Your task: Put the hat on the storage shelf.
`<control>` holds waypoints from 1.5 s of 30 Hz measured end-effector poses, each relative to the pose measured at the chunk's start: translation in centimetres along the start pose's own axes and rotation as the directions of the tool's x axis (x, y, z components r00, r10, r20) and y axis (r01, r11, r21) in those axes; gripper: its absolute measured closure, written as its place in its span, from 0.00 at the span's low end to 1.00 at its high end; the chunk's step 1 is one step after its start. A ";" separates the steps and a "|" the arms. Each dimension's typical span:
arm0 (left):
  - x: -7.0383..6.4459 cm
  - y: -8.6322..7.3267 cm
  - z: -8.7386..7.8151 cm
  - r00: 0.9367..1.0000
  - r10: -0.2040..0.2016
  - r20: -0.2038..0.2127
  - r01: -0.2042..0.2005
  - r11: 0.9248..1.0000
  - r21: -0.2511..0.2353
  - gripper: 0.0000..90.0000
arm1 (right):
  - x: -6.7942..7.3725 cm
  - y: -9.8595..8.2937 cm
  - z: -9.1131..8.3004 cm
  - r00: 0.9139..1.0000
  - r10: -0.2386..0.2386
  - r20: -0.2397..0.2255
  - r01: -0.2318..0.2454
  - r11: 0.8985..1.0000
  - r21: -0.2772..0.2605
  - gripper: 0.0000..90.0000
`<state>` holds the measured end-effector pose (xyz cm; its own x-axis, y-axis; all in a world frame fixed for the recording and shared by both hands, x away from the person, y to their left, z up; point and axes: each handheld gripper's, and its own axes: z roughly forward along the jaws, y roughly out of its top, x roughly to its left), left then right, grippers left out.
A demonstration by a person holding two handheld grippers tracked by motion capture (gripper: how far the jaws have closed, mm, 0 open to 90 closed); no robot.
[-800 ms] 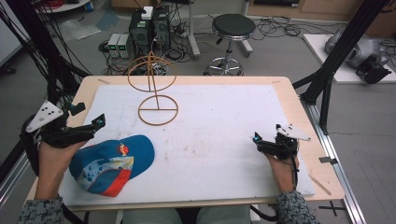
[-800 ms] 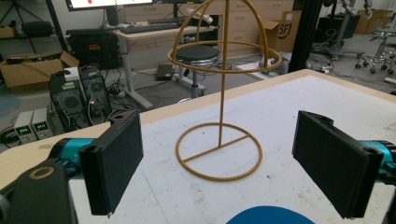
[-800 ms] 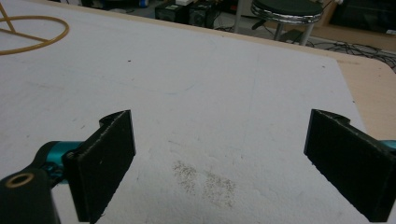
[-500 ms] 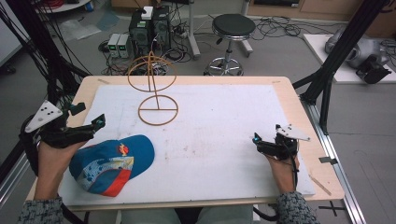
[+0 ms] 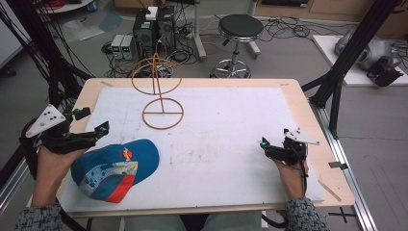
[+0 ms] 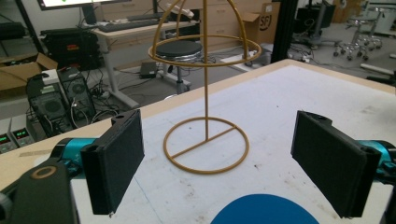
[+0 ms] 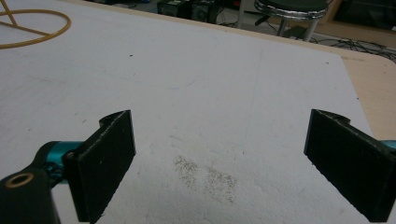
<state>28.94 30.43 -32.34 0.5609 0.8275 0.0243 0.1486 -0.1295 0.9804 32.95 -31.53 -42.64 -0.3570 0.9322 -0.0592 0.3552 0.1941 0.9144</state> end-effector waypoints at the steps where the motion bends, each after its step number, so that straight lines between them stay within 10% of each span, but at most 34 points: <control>1: 0.0 0.1 -0.1 1.000 0.019 0.015 -0.019 1.000 0.010 0.19 | 0.0 0.0 0.1 1.000 0.000 0.000 0.000 1.000 0.003 0.09; 15: 1.0 -1.4 -0.3 0.986 0.116 0.123 -0.131 0.983 0.129 0.27 | 0.1 0.0 0.2 1.000 -0.007 -0.006 0.007 1.000 0.003 0.09; 28: 1.9 -3.4 0.1 0.965 0.075 0.251 -0.143 0.953 0.266 0.31 | 0.1 0.0 0.3 1.000 -0.002 -0.011 0.002 1.000 0.011 0.09; 45: 2.4 -4.9 0.3 0.949 0.048 0.311 -0.154 0.932 0.329 0.40 | 0.1 0.0 0.3 1.000 -0.013 -0.008 0.013 1.000 0.009 0.09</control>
<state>29.83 32.91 -37.12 0.7925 0.6098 0.0089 0.3199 -0.4280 0.8453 33.15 -31.32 -42.77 -0.3682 0.9273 -0.0678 0.3583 0.2088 0.9099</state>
